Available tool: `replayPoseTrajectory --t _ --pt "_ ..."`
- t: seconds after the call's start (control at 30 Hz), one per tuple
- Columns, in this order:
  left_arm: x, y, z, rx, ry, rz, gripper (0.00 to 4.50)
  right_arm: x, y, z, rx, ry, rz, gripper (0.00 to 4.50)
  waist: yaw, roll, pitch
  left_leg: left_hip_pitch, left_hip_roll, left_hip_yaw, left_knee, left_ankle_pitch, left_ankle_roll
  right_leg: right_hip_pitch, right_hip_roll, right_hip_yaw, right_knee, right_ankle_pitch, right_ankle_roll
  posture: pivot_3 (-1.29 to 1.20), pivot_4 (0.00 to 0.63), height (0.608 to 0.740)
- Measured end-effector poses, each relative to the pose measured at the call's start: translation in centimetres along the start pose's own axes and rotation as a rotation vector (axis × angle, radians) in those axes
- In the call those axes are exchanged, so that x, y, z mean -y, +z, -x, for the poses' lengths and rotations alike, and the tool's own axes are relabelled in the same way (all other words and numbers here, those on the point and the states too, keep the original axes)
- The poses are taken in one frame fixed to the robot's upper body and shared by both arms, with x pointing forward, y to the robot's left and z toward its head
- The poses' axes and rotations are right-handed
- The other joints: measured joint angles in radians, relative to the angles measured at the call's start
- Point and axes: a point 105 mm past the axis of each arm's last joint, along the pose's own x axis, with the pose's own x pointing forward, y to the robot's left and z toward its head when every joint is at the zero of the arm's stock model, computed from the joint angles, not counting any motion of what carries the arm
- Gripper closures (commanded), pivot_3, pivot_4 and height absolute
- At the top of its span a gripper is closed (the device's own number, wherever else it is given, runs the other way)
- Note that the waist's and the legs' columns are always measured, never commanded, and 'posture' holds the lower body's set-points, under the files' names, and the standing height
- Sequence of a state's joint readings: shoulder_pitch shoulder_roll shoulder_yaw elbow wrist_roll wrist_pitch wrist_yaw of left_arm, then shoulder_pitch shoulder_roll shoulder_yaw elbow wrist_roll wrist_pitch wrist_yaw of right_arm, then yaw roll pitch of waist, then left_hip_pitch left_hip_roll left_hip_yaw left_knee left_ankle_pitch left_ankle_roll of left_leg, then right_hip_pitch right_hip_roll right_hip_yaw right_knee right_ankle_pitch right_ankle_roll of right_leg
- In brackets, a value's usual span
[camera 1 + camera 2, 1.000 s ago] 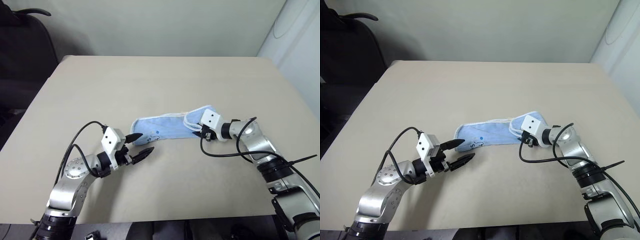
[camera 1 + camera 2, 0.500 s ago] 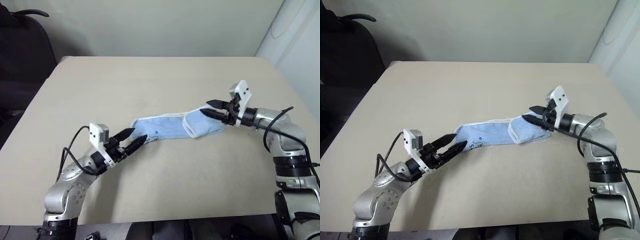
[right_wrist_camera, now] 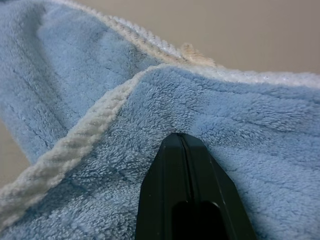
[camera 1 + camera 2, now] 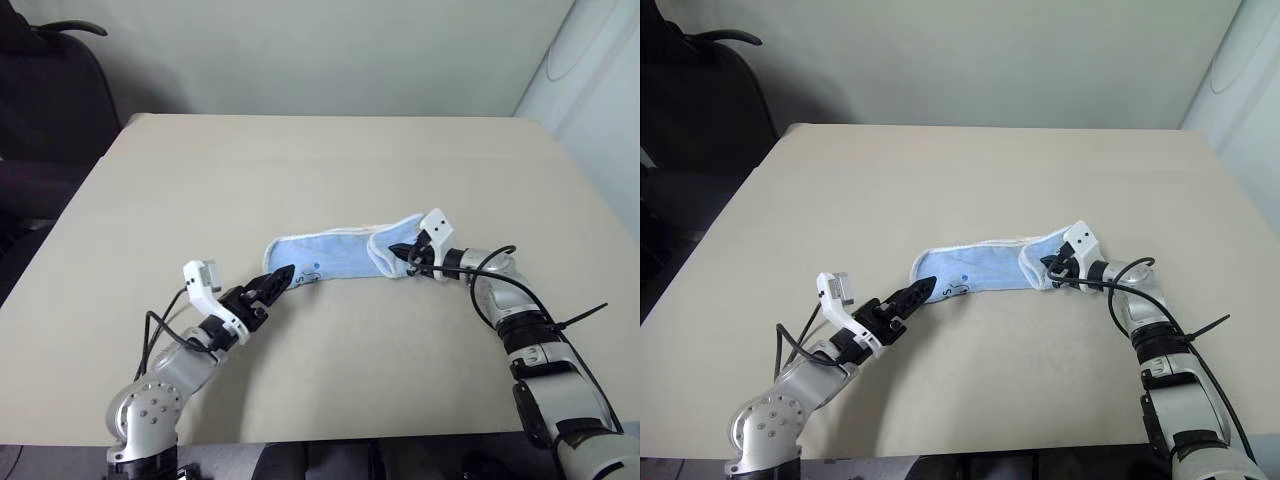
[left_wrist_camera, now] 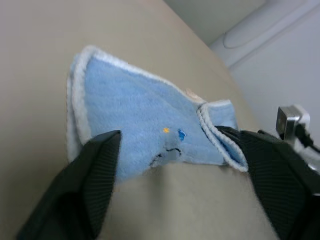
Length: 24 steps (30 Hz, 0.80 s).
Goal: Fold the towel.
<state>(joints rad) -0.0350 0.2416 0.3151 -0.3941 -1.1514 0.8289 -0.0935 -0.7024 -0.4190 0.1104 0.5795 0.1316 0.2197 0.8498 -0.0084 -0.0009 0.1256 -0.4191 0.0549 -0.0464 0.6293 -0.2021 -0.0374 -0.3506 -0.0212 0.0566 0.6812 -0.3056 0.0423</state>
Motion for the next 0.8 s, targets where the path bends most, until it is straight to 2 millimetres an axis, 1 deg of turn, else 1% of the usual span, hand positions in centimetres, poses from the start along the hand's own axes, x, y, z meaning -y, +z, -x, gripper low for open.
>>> replayPoseTrajectory --t 0.13,0.2,0.23,0.33,0.43,0.53,0.7,0.8 --pt "0.3 -0.6 -0.3 -0.014 0.027 0.096 0.04 0.0 0.4 0.2 0.022 0.000 -0.002 4.50 0.000 0.000 0.000 0.000 0.000 0.000 0.000 0.001 -0.002 0.000 0.000 0.000 0.000 0.000 -0.001 0.00 0.150 0.740" --pt "0.3 -0.4 -1.2 0.005 0.050 0.178 0.04 0.4 1.3 0.7 0.063 -0.012 -0.030 4.50 0.004 0.001 0.001 0.000 -0.001 0.001 0.000 0.003 -0.006 0.000 0.000 0.000 0.000 0.000 -0.001 0.00 0.150 0.740" --pt "0.4 -0.5 -1.7 0.005 0.060 0.217 0.04 0.6 2.0 1.0 0.091 -0.017 -0.031 4.50 0.005 0.001 0.001 0.000 -0.001 0.001 0.000 0.004 -0.007 0.000 0.000 0.000 0.000 0.000 -0.001 0.00 0.150 0.740" --pt "-0.4 -1.1 -3.3 -0.023 0.138 0.328 0.04 1.5 5.7 2.1 0.200 -0.044 0.000 4.50 0.005 0.001 0.001 0.000 -0.001 0.002 0.000 0.004 -0.007 -0.001 0.000 0.000 0.000 0.000 -0.001 0.00 0.150 0.740" --pt "-0.7 -0.7 -4.3 -0.014 0.168 0.410 0.04 2.0 7.8 2.8 0.257 -0.069 0.027 4.50 0.006 0.001 0.001 0.001 -0.001 0.001 0.000 0.004 -0.007 0.000 0.001 0.000 0.000 0.000 -0.001 0.00 0.150 0.740" --pt "-0.9 -0.6 -5.1 -0.022 0.180 0.451 0.04 2.0 7.9 2.8 0.261 -0.074 0.020 4.50 0.010 0.002 0.001 0.002 -0.002 0.001 0.000 0.004 -0.007 0.002 0.001 0.000 0.000 0.000 -0.001 0.00 0.150 0.740" --pt "-1.0 -0.1 -6.7 -0.032 0.187 0.476 0.04 2.1 7.9 2.6 0.265 -0.086 0.014 4.50 0.016 0.003 0.001 0.006 -0.005 -0.001 0.000 0.003 0.000 0.006 0.001 0.000 0.000 0.000 0.000 0.00 0.150 0.740" --pt "-1.0 -0.1 -6.9 -0.035 0.194 0.476 0.04 2.2 7.9 2.6 0.265 -0.096 0.014 4.50 0.016 0.003 0.001 0.006 -0.007 -0.001 0.000 0.003 -0.001 0.007 0.001 0.000 0.000 0.000 0.000 0.00 0.150 0.740"
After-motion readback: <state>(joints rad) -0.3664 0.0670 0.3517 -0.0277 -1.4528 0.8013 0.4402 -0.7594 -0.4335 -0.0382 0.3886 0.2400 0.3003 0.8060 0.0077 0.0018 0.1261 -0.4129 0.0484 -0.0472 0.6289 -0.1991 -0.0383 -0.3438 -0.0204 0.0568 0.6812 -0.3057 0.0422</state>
